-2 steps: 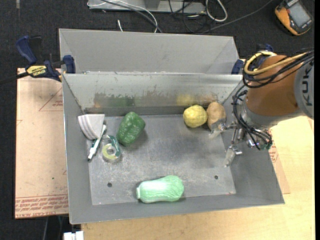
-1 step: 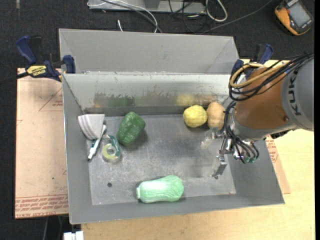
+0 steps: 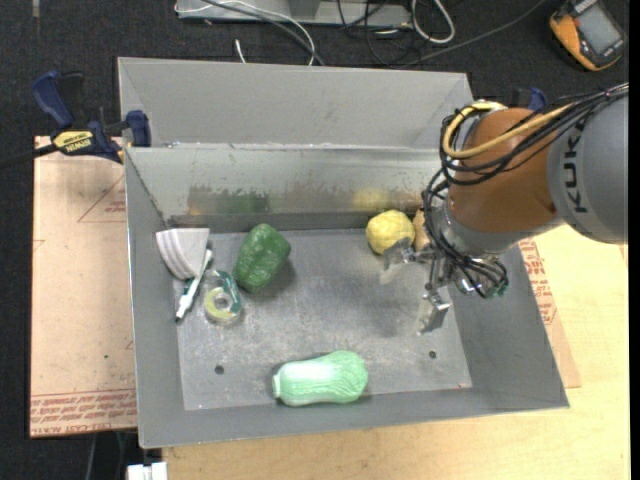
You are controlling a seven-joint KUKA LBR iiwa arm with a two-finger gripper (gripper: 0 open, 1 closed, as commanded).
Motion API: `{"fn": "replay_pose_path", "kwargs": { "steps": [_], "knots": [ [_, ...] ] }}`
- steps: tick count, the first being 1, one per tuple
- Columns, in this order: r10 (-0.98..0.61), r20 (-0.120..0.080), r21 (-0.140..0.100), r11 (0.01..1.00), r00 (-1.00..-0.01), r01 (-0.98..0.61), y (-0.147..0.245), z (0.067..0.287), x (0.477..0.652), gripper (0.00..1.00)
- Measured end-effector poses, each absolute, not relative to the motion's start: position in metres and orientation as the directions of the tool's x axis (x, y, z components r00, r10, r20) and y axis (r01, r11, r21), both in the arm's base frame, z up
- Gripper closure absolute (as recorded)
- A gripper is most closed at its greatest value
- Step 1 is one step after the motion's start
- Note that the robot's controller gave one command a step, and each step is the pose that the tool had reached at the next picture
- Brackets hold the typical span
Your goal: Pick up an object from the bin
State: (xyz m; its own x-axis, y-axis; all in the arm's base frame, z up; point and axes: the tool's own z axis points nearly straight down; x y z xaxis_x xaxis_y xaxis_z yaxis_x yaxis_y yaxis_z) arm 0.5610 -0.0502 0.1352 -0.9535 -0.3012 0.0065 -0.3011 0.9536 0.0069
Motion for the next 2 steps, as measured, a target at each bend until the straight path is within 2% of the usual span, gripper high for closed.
{"fn": "replay_pose_path", "kwargs": {
  "steps": [1,2],
  "knots": [
    [-0.388,0.009,0.011,0.921,-0.921,-0.388,-0.068,0.114,0.547,0.0],
    [-0.114,0.01,0.008,0.993,-0.993,-0.114,-0.017,0.101,0.541,0.0]
  ]
}}
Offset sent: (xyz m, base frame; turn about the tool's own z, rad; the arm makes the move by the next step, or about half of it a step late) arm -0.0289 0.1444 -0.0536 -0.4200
